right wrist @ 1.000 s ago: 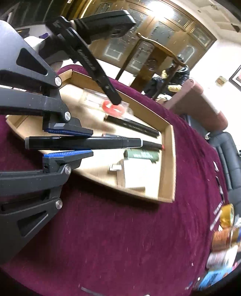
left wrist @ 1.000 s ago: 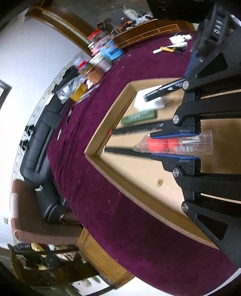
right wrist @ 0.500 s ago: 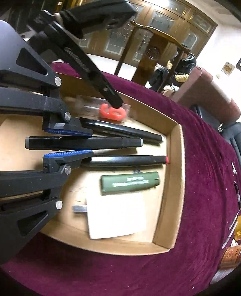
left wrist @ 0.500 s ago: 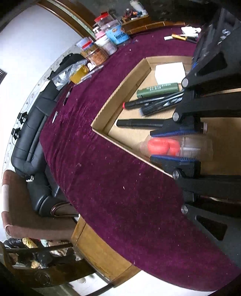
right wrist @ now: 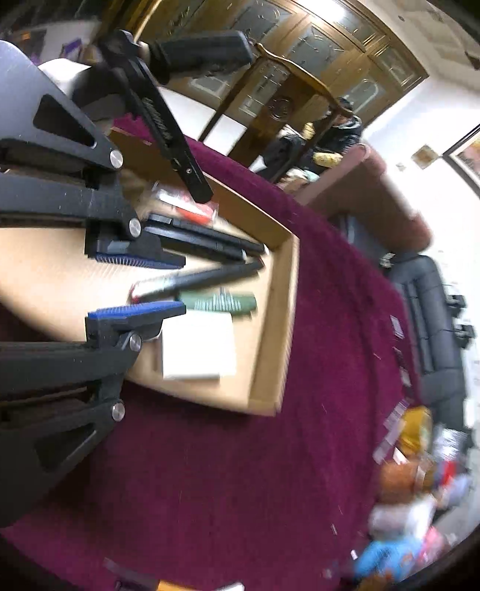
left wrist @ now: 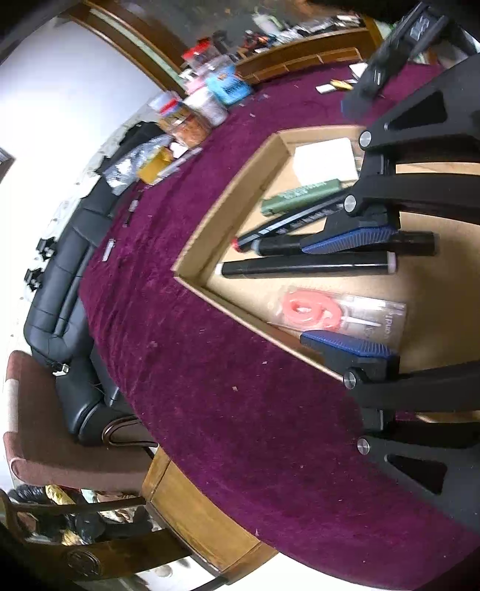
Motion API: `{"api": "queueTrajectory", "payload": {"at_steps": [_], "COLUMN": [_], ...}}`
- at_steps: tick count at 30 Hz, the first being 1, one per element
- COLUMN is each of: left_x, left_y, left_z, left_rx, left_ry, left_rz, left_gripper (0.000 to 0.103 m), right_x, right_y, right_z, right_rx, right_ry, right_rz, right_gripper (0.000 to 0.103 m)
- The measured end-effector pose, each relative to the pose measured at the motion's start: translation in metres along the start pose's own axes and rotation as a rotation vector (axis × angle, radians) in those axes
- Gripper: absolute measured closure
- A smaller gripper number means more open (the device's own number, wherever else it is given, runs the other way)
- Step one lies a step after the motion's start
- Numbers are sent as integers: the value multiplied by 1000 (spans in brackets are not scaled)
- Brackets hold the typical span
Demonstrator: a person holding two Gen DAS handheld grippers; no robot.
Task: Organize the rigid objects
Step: 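Lower the candle box and black pen into the cardboard box and release both, then move the left tool to the yellow pencil and grasp it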
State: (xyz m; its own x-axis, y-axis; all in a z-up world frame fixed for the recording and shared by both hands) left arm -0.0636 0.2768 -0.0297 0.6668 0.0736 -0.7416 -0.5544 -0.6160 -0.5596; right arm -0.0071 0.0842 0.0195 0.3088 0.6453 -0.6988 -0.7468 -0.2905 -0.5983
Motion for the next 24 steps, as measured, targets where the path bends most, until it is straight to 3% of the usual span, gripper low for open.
{"api": "queueTrajectory", "payload": {"at_steps": [5, 8, 11, 15, 16, 17, 18, 19, 20, 21, 24], "left_x": [2, -2, -20, -70, -85, -108, -122, -139, -156, -173, -201], "left_y": [12, 15, 7, 7, 9, 13, 15, 19, 25, 33, 48], "left_z": [-9, -11, -10, -27, -36, -52, -61, -73, -86, -100, -135], "left_rx": [67, 75, 50, 60, 81, 120, 142, 162, 176, 187, 217], "left_ry": [-84, -82, -22, -17, -33, -69, -99, -127, -143, -135, -79], "left_rz": [24, 12, -79, -215, -262, -348, -410, -482, -559, -630, -725], "left_gripper": [52, 52, 52, 52, 49, 39, 21, 11, 1, 1, 1], "right_x": [-51, -75, -89, -99, -103, -110, -117, -127, -135, -140, -154], "right_y": [18, 28, 38, 44, 46, 46, 45, 46, 45, 45, 44], "right_z": [-30, -47, -66, -90, -93, -94, -95, -97, -99, -102, -110], "right_rx": [22, 23, 21, 50, 32, 2, -20, -29, -22, -11, 15], "right_ry": [42, 77, 155, 247, 281, 329, 381, 432, 451, 455, 466], "right_rz": [-112, -182, -230, -251, -268, -305, -351, -401, -437, -461, -499], "right_gripper": [76, 76, 76, 76, 76, 76, 73, 65, 39, 20, 20]}}
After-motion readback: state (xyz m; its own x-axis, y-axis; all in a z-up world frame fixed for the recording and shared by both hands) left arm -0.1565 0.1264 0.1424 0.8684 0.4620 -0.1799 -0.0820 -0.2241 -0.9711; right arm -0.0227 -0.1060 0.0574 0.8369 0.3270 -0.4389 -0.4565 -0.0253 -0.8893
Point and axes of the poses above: each gripper's, at about its wrist camera, not at the fingertips, and x roughly the way its jaws point, z to its left, y to its underside, the point moved 6 cm from there along x, roughly the way its jaws point, and after that the axes turned 6 degrees about -z, right-handed, at the moved point
